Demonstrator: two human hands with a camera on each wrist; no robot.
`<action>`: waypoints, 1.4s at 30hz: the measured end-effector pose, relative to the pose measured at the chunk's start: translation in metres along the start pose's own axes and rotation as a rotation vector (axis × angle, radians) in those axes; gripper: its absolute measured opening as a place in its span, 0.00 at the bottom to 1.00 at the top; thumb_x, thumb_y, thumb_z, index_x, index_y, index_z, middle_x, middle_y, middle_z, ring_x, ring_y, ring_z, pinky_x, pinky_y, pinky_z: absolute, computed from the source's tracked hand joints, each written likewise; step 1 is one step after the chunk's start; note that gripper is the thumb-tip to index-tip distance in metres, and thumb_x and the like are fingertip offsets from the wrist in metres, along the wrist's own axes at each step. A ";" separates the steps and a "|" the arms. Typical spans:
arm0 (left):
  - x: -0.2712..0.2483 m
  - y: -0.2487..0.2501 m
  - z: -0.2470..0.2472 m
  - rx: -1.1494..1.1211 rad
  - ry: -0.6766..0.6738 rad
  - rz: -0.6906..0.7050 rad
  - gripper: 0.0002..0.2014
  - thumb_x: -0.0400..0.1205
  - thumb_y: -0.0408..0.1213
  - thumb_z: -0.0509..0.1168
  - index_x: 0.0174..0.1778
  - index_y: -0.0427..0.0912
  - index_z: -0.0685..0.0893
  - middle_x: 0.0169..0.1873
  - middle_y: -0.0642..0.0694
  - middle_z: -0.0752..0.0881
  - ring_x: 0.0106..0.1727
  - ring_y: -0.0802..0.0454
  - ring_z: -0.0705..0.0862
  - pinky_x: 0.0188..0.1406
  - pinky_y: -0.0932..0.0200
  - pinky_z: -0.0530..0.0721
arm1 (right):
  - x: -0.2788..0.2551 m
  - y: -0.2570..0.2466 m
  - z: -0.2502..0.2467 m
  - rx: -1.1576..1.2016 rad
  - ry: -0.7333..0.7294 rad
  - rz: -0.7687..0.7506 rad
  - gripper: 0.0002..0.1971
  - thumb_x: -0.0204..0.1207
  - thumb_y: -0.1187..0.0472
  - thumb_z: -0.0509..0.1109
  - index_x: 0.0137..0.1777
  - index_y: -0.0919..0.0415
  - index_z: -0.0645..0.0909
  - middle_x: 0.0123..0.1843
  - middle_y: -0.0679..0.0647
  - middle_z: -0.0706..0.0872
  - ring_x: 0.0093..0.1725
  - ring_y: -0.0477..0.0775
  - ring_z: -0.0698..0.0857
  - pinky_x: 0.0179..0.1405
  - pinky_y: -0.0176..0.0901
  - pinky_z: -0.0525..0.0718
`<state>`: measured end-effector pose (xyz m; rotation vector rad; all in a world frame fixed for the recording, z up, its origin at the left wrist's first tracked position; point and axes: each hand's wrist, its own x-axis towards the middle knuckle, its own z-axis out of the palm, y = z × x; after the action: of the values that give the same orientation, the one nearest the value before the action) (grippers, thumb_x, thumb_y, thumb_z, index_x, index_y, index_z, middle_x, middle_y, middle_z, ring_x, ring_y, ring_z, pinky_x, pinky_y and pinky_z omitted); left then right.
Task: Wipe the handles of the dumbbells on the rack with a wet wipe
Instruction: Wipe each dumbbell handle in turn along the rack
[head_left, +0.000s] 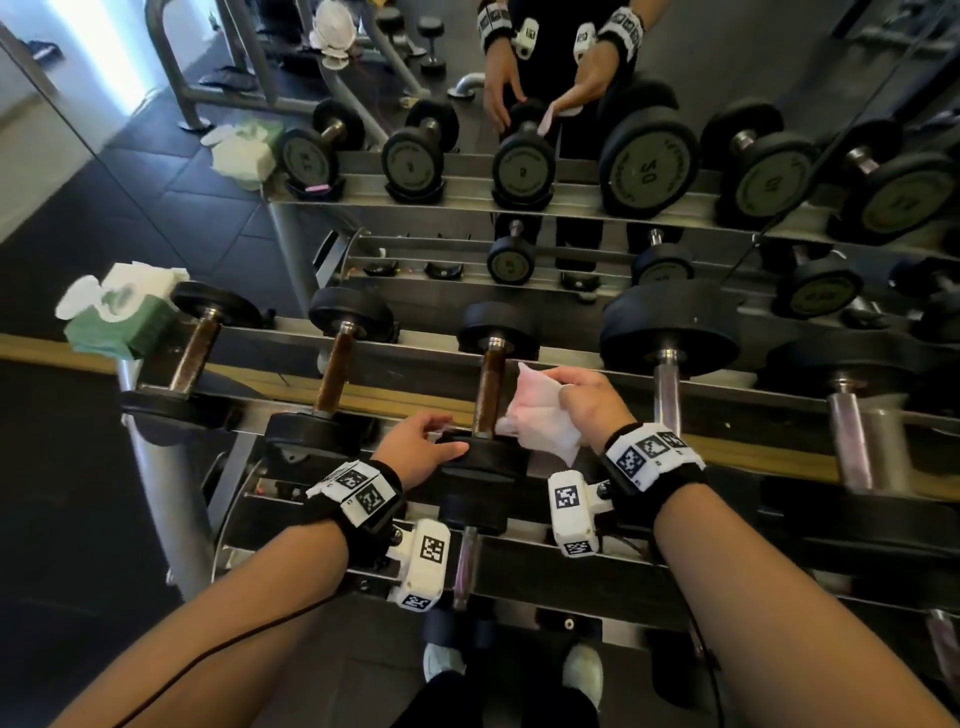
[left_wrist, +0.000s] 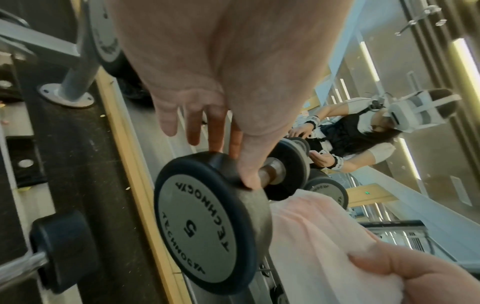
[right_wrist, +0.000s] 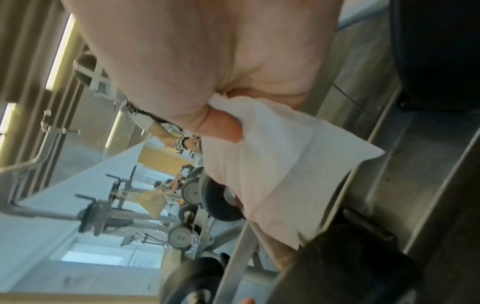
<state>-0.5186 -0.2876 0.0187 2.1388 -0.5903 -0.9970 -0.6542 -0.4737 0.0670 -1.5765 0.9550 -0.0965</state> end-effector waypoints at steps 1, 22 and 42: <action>-0.002 0.006 0.002 0.030 0.031 0.015 0.27 0.79 0.42 0.74 0.75 0.48 0.77 0.72 0.48 0.80 0.72 0.49 0.78 0.70 0.54 0.75 | -0.004 -0.002 -0.011 -0.027 0.000 -0.007 0.18 0.76 0.74 0.62 0.44 0.50 0.87 0.44 0.54 0.88 0.41 0.53 0.86 0.33 0.40 0.84; -0.035 0.131 0.179 -0.104 -0.042 0.129 0.37 0.67 0.56 0.81 0.73 0.57 0.77 0.65 0.59 0.82 0.70 0.59 0.79 0.75 0.48 0.77 | -0.042 0.073 -0.242 -0.184 0.144 -0.057 0.10 0.84 0.62 0.62 0.61 0.50 0.76 0.51 0.51 0.81 0.46 0.50 0.82 0.40 0.43 0.81; -0.027 0.113 0.177 -0.192 -0.151 0.046 0.40 0.57 0.70 0.77 0.66 0.62 0.81 0.61 0.61 0.86 0.62 0.64 0.84 0.66 0.53 0.85 | 0.029 0.096 -0.193 0.051 -0.135 0.036 0.21 0.84 0.70 0.61 0.75 0.56 0.77 0.69 0.62 0.82 0.69 0.65 0.80 0.74 0.64 0.75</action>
<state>-0.6874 -0.4146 0.0342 1.8860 -0.5878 -1.1495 -0.7919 -0.6368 0.0236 -1.4982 0.8690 0.0105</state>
